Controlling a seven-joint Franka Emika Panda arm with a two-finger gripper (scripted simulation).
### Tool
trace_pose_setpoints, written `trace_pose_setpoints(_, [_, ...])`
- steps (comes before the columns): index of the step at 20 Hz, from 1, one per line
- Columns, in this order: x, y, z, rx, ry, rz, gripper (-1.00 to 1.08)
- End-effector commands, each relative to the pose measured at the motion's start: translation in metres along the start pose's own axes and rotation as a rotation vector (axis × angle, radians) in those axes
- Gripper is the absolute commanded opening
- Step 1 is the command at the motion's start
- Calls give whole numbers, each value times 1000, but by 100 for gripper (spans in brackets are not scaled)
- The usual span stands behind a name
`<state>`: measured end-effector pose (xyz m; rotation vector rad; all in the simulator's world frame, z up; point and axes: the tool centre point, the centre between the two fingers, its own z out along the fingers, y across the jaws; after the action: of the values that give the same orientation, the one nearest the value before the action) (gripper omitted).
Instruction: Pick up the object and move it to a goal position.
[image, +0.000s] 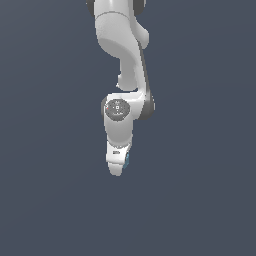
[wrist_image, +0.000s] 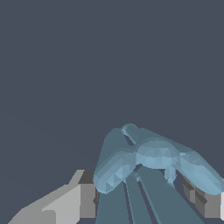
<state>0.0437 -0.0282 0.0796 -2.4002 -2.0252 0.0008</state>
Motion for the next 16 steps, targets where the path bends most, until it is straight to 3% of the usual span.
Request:
trace_pose_setpoints(1, [-10,5,-9,-1,0,1,-100])
trace_pose_setpoints(16, [-86,48,-78,-1,1,1,-100])
